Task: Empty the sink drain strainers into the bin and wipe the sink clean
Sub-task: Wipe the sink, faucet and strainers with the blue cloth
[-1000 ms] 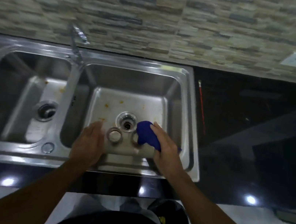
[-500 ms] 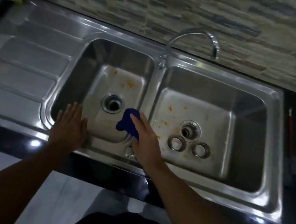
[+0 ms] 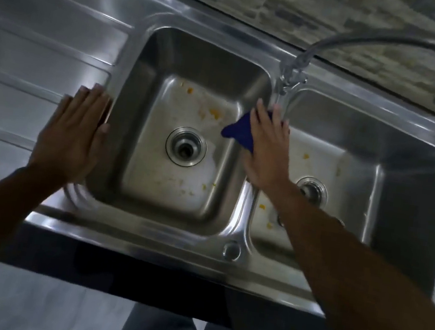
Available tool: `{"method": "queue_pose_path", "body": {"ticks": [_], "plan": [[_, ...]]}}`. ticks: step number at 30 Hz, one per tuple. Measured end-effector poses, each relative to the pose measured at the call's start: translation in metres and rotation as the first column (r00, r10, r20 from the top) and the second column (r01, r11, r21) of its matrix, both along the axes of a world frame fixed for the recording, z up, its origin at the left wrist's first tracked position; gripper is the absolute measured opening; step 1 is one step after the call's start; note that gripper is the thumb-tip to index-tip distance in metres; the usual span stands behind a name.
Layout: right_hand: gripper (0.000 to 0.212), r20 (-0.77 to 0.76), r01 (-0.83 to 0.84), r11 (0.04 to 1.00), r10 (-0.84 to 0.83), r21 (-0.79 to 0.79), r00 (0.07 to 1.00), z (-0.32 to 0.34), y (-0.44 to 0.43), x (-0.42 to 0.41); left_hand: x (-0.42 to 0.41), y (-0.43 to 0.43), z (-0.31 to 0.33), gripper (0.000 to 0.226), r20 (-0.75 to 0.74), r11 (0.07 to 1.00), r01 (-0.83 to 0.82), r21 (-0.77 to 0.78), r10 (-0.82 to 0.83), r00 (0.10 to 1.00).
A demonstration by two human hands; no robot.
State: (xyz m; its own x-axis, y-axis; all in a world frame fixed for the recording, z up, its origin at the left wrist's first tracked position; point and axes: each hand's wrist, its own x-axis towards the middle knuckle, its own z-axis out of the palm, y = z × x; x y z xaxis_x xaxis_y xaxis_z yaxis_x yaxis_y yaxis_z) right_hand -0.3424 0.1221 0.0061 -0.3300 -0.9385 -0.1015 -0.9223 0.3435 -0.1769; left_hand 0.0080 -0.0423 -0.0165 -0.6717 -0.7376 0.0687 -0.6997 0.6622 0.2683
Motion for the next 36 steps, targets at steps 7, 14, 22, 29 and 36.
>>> {"method": "queue_pose_path", "body": {"ticks": [7,14,22,29,36], "plan": [[0.072,0.092,0.101,0.987,-0.09,-0.121,0.992,-0.003,0.037,0.051,-0.002,-0.011,-0.005,0.057,-0.029,0.999,0.01,-0.043,-0.011,1.0],[0.061,0.188,-0.033,0.978,0.072,-0.206,0.98,-0.016,0.065,0.046,-0.007,-0.016,-0.003,0.059,-0.015,0.998,0.043,-0.055,-0.044,0.999],[0.058,0.179,0.137,0.965,-0.098,-0.223,0.979,-0.003,-0.013,0.0,-0.025,-0.041,-0.001,0.061,0.004,0.997,0.066,-0.033,-0.066,0.998],[0.053,0.529,0.552,0.694,-0.284,-0.462,0.8,0.028,-0.033,0.029,-0.039,-0.049,-0.005,0.061,-0.012,1.0,-0.011,-0.019,0.011,1.0],[0.057,0.146,0.212,0.654,-0.154,-0.726,0.977,0.031,-0.127,-0.015,-0.044,-0.044,0.004,0.06,-0.04,1.0,-0.029,-0.006,0.029,0.999]]}}
